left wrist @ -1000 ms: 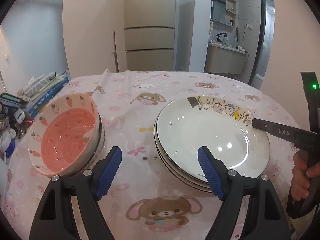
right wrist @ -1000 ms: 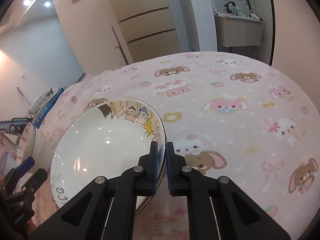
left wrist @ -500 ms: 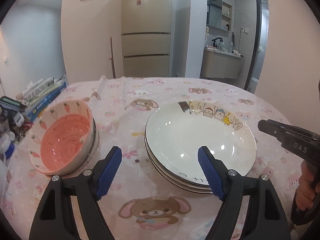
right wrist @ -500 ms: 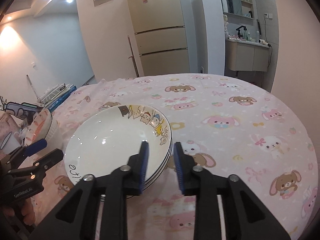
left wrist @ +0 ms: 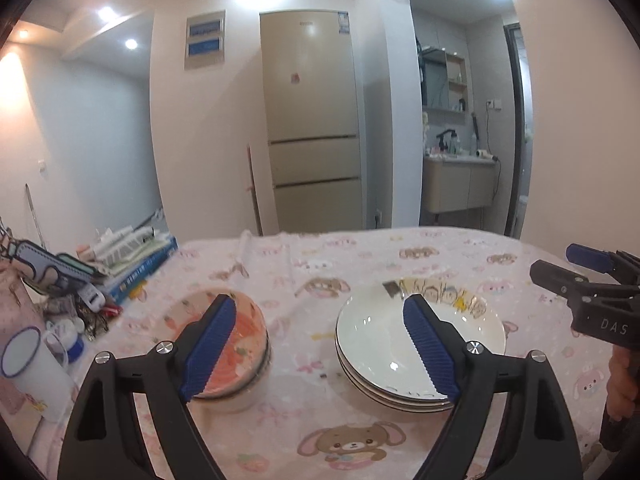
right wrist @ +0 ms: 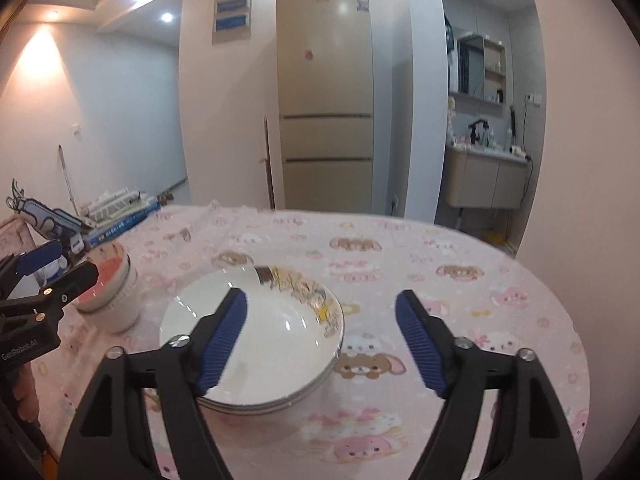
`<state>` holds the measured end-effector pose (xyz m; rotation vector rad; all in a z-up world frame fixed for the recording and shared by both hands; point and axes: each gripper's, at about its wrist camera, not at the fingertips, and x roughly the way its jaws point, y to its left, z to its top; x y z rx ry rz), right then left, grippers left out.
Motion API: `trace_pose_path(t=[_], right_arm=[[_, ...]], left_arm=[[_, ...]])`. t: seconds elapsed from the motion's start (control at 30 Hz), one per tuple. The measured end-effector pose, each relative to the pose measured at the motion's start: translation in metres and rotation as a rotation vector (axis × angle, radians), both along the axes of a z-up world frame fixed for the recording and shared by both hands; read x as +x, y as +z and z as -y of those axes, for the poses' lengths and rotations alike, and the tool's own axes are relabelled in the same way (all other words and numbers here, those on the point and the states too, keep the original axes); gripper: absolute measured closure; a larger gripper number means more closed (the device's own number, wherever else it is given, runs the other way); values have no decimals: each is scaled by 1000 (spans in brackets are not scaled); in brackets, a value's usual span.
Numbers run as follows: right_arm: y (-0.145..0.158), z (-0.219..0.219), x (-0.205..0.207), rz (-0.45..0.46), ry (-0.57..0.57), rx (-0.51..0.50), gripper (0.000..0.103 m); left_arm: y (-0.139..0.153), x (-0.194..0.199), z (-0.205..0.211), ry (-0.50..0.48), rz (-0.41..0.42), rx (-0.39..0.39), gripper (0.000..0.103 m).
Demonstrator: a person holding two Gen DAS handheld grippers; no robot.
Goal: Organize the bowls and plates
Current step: 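Open both tools and raise them off the plate stack, then move both tools over the stacked pink and white bowls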
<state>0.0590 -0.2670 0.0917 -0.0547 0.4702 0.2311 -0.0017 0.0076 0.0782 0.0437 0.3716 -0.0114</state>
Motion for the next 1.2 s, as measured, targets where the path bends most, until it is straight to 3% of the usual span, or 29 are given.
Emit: trace_pose_path(t=[0.07, 0.13, 0.27, 0.43, 0.57, 0.73, 0.9, 1.07, 1.2], right_arm=[[7, -4, -5, 43, 5, 12, 5], [13, -9, -8, 89, -9, 10, 1], [24, -11, -19, 210, -108, 3, 0], [37, -25, -10, 178, -74, -4, 0], [44, -54, -5, 156, -13, -56, 1], [49, -96, 5, 106, 92, -18, 1], [40, -125, 27, 52, 38, 102, 1], [21, -156, 46, -34, 52, 144, 1], [8, -186, 45, -22, 104, 100, 1]], left_arm=[[5, -3, -3, -8, 20, 5, 12], [7, -3, -9, 2, 21, 3, 2], [10, -12, -27, 50, 86, -1, 0], [16, -17, -62, -12, 92, -61, 0], [16, -2, -97, -35, -5, -135, 0], [5, 21, -144, 4, -90, -243, 0], [-14, 35, -194, 79, -95, -350, 0], [-41, 46, -224, 123, -96, -444, 0], [-52, 45, -239, 118, 14, -469, 0]])
